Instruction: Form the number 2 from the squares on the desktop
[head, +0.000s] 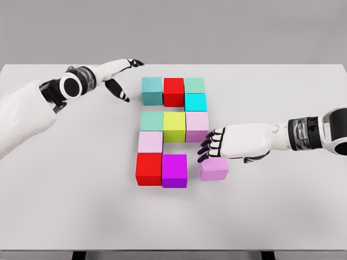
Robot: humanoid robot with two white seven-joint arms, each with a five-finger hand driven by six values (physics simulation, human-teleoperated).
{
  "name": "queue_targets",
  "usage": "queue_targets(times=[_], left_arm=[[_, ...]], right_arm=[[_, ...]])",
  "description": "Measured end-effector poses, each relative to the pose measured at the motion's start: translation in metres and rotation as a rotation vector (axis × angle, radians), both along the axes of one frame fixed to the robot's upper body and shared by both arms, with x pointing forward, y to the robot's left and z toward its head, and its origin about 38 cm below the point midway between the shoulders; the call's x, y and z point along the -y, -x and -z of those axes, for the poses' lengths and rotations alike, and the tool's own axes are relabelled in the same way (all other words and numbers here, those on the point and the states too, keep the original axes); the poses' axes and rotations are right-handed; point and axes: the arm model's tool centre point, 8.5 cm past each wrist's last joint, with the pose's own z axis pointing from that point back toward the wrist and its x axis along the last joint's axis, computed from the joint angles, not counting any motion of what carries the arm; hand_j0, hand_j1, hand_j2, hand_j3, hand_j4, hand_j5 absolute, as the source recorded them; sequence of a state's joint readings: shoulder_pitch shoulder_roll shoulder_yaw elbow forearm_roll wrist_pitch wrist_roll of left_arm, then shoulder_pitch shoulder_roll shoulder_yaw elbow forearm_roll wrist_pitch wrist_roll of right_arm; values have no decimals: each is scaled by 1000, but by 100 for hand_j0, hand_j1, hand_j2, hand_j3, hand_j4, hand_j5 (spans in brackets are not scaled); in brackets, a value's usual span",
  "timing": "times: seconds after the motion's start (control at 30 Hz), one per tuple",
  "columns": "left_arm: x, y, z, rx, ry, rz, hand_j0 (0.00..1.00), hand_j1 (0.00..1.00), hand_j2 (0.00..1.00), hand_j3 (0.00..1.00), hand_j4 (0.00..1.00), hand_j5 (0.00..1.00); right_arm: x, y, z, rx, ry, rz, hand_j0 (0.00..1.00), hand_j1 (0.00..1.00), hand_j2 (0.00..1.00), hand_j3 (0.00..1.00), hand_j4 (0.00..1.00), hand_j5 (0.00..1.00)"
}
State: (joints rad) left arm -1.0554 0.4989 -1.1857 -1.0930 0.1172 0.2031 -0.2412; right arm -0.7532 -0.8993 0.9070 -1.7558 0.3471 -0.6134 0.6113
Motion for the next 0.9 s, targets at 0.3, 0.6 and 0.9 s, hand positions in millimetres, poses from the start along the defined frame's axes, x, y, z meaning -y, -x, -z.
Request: queue_targets(times=[0.3,0.6,0.9], left_arm=[[-15,7,9,-138,-140,64,100,100,100,100,100,100],[-8,8,9,-157,-158,89,100,100,100,100,100,100],[-1,7,8,-154,-154,100,100,100,100,100,100,100]], right_arm=[[32,-9,-30,10,-59,92,100,100,100,100,100,100],[99,-35,7,-55,23,317,100,100,100,100,100,100],[67,-32,36,-95,35,249,100,100,100,100,100,100]])
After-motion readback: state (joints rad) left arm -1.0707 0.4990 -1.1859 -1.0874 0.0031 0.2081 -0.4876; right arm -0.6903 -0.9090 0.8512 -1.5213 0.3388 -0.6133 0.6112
